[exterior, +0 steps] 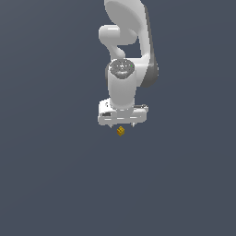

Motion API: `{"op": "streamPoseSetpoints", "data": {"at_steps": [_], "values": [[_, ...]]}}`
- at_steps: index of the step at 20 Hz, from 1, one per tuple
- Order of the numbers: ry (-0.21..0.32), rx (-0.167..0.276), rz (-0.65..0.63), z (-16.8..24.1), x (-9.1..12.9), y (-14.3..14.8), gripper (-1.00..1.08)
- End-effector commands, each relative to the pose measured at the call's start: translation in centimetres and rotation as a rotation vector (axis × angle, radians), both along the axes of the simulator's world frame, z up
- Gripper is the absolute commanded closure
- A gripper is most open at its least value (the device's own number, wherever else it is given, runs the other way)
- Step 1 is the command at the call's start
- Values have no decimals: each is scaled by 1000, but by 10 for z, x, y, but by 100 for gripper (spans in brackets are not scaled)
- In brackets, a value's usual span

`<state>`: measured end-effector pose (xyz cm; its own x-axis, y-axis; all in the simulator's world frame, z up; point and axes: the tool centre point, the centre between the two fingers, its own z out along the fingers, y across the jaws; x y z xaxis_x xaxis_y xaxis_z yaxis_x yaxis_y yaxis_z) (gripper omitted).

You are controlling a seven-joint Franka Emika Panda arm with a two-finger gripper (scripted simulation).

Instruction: Pick up the object and move it to a goal position.

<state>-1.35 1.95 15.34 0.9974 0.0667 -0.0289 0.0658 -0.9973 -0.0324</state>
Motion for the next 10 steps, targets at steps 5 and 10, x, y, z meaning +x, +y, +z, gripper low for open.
{"op": "streamPoseSetpoints", "data": {"at_steps": [5, 10], "values": [[-9, -8, 137, -20, -11, -1, -92], [-19, -15, 284, -40, -24, -1, -92]]}}
